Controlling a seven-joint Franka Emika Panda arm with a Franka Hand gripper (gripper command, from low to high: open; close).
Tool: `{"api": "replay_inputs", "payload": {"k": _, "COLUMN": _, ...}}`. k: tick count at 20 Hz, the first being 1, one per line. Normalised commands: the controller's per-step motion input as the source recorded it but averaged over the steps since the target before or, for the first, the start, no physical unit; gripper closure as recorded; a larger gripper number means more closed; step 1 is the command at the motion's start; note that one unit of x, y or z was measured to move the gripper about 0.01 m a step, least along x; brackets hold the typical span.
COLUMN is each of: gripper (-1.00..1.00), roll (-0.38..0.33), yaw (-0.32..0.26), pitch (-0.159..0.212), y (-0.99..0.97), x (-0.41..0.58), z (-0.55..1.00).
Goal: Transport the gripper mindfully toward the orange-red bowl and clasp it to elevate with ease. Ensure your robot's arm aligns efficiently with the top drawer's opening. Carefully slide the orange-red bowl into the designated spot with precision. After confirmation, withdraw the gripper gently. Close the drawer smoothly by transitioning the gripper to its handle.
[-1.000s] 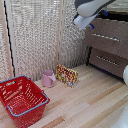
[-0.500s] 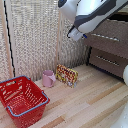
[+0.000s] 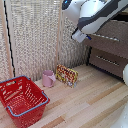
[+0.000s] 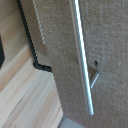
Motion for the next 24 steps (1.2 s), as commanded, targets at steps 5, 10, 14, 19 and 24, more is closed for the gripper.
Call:
{"api": "replay_inputs", "payload": {"k": 5, "gripper": -1.0, "roll": -0.108, "yaw": 0.148, "pitch": 0.018, "y": -0.33, "x": -0.002, "z": -0.14}}
{"api": "replay_inputs", "payload": {"k": 10, "gripper": -1.0, "roll": -0.117, "yaw": 0.124, "pitch": -0.027, "y": -0.37, "x": -0.109, "z": 0.02}}
{"api": "replay_inputs", "payload": {"k": 14, "gripper": -1.0, "roll": -0.168, "yaw": 0.132, "pitch": -0.001, "y": -0.24, "x": -0.022, "z": -0.03}}
{"api": "replay_inputs", "payload": {"k": 19, "gripper": -1.0, "roll": -0.223, "yaw": 0.147, "pitch": 0.0, "y": -0.17, "x": 0.0, "z": -0.16}}
{"api": "replay_inputs", "payload": {"k": 24, "gripper": -1.0, "roll": -0.26, "yaw": 0.161, "pitch": 0.0, "y": -0.12, "x": 0.0, "z": -0.2}}
